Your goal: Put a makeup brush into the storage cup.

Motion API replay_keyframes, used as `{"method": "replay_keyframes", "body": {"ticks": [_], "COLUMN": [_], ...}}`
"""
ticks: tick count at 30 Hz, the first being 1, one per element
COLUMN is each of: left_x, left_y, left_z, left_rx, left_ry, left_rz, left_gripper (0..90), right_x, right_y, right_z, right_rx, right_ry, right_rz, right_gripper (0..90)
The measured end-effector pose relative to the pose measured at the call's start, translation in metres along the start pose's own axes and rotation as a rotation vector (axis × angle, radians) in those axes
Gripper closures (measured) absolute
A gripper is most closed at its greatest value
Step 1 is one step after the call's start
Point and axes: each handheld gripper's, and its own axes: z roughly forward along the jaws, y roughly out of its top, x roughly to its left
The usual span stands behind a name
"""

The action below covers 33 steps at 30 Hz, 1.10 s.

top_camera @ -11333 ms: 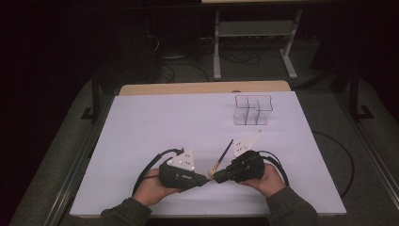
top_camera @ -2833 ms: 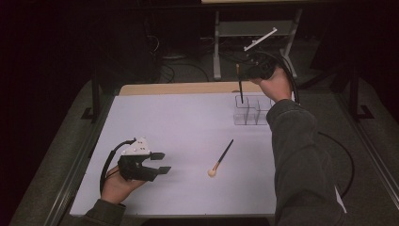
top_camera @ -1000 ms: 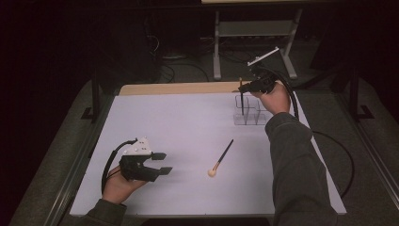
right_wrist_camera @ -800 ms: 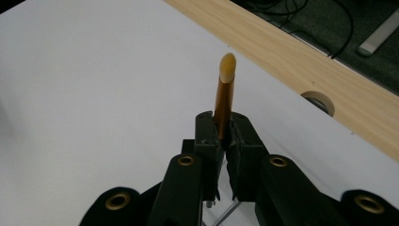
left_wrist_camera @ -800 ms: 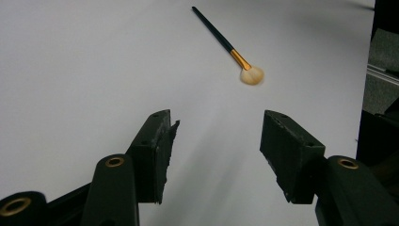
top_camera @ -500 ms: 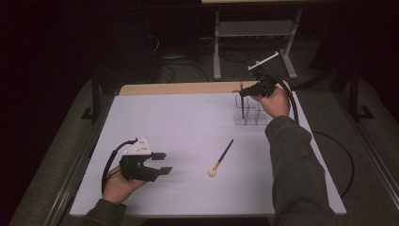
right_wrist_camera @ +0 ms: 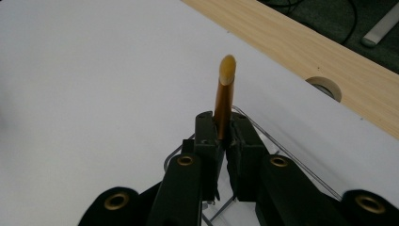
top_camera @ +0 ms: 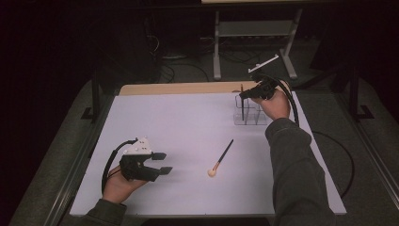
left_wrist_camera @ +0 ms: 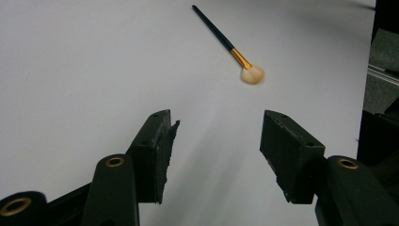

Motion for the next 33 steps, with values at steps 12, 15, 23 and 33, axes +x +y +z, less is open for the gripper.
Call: {"method": "replay_keyframes", "body": {"ticks": [12,15,23,33], "left_x": [0.0,0.0,0.0,0.0], "left_y": [0.0,0.001,0.001,0.001], "left_z": [0.001,0.001,0.003,0.002], "left_rx": [0.001,0.0,0.008,0.002], "left_ry": [0.001,0.0,0.002,0.003], "left_rz": [-0.006,-0.006,0.0,-0.005], "left_gripper": [42.6,42.6,41.5,40.9], "right_x": [-0.002,0.0,0.005,0.008], "right_y": [-0.008,-0.01,-0.014,-0.025], "right_z": [-0.001,-0.004,-0.012,-0.02], "right_rx": [-0.013,-0.02,-0.046,-0.075], "right_ry": [-0.003,0.005,0.026,0.051], "right_rz": [0.02,0.024,0.014,0.008], "right_gripper": [72.0,71.2,70.2,67.2]}}
